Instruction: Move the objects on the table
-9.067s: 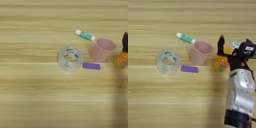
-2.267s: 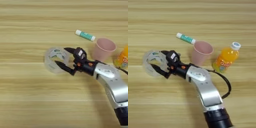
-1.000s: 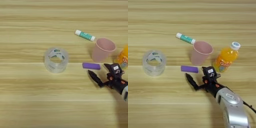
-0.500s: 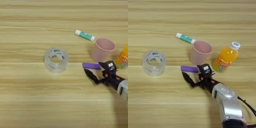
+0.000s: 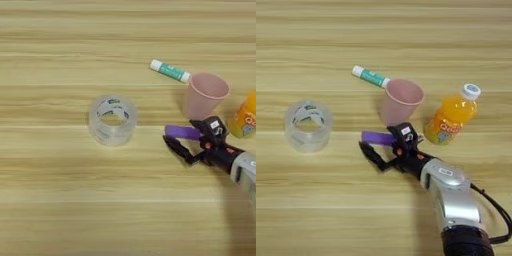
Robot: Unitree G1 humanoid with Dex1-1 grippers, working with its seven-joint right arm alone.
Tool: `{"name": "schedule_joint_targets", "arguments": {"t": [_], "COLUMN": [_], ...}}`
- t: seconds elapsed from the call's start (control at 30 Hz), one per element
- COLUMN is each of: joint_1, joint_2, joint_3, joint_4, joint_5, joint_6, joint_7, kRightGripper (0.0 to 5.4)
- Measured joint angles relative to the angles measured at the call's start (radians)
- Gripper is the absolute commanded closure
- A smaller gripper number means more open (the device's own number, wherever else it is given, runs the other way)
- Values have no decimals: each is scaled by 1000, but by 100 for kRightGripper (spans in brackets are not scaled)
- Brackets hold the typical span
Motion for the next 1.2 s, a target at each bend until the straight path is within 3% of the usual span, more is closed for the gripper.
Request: {"name": "schedule_joint_targets", "arguments": {"t": [0.47, 1.07, 1.2], "joint_1": [81, 144, 163], "joint_2": [-25, -14, 5], "joint_3": [-4, 34, 47], "joint_4": [-99, -225, -277], "joint_5": [7, 2, -4], "joint_6": [30, 76, 109], "joint_7": [7, -22, -63], "kRightGripper": [190, 395, 400]}}
